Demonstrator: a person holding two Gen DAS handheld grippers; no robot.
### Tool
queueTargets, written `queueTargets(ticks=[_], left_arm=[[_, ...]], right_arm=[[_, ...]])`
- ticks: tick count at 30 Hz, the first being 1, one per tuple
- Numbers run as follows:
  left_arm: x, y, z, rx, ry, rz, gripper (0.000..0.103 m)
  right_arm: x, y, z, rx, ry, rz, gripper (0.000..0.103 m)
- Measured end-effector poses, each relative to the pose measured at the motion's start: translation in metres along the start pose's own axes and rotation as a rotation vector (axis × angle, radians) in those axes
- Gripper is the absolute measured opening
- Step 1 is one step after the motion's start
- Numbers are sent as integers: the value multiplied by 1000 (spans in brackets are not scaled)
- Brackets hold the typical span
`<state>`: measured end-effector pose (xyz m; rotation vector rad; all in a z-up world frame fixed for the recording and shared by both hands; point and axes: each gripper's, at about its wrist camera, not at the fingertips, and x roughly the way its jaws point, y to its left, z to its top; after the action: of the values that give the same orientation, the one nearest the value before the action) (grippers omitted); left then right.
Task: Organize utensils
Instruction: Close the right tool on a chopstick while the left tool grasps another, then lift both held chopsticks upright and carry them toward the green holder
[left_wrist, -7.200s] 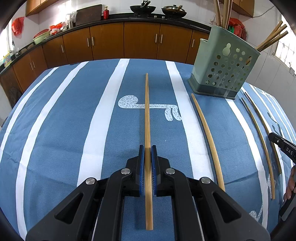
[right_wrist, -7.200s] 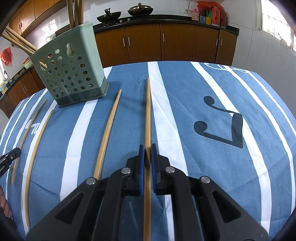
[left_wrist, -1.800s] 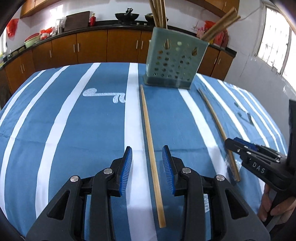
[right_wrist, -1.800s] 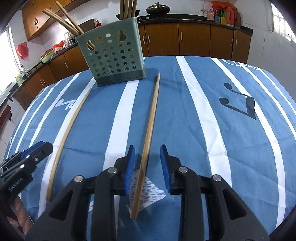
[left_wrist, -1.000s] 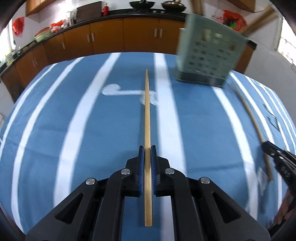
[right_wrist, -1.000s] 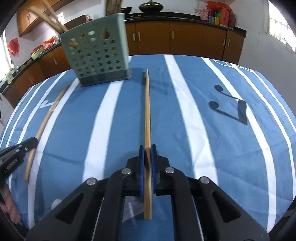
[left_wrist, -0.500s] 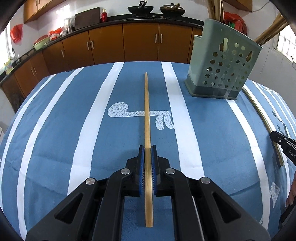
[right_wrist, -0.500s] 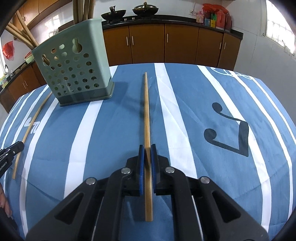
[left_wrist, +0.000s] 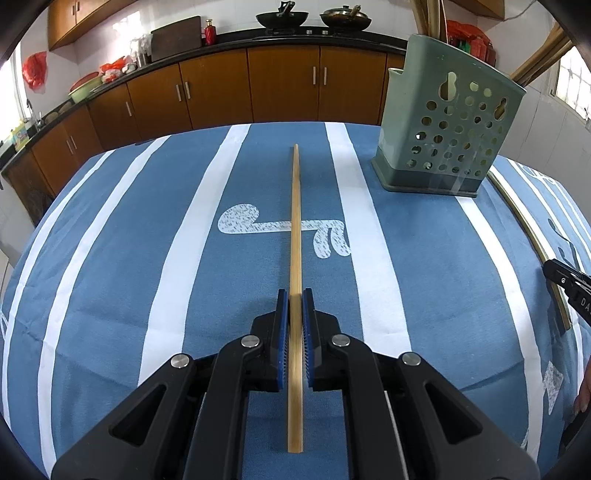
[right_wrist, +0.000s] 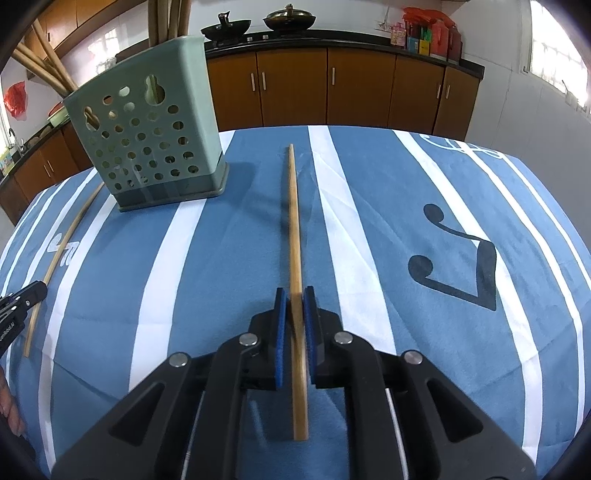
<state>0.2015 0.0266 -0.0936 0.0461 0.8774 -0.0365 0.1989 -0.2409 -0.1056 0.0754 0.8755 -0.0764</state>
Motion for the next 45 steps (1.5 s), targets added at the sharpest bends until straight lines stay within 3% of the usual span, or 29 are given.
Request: queueTargets(ticks=[7, 13, 15, 18, 24, 28, 45], left_arm=[[0, 0, 0, -1, 0, -1, 9], [-5, 3, -7, -2, -1, -19, 9], [-9, 2, -12, 11, 0, -28, 9], [-12, 0, -17, 25, 1, -36, 9], [-17, -3, -22, 44, 3, -42, 8], [-24, 4, -20, 21, 8, -63, 8], [-114, 24, 31, -46, -280, -106, 7]], right_arm=[[0, 2, 0, -15, 1, -2, 23], [-6, -1, -5, -16, 1, 10, 23], [-8, -2, -9, -16, 1, 15, 22], [-8, -5, -9, 0, 1, 15, 8], [-12, -5, -10, 2, -5, 13, 8], [-35, -12, -7, 33, -70, 34, 8], [-135, -33, 38, 103, -384, 94, 8]])
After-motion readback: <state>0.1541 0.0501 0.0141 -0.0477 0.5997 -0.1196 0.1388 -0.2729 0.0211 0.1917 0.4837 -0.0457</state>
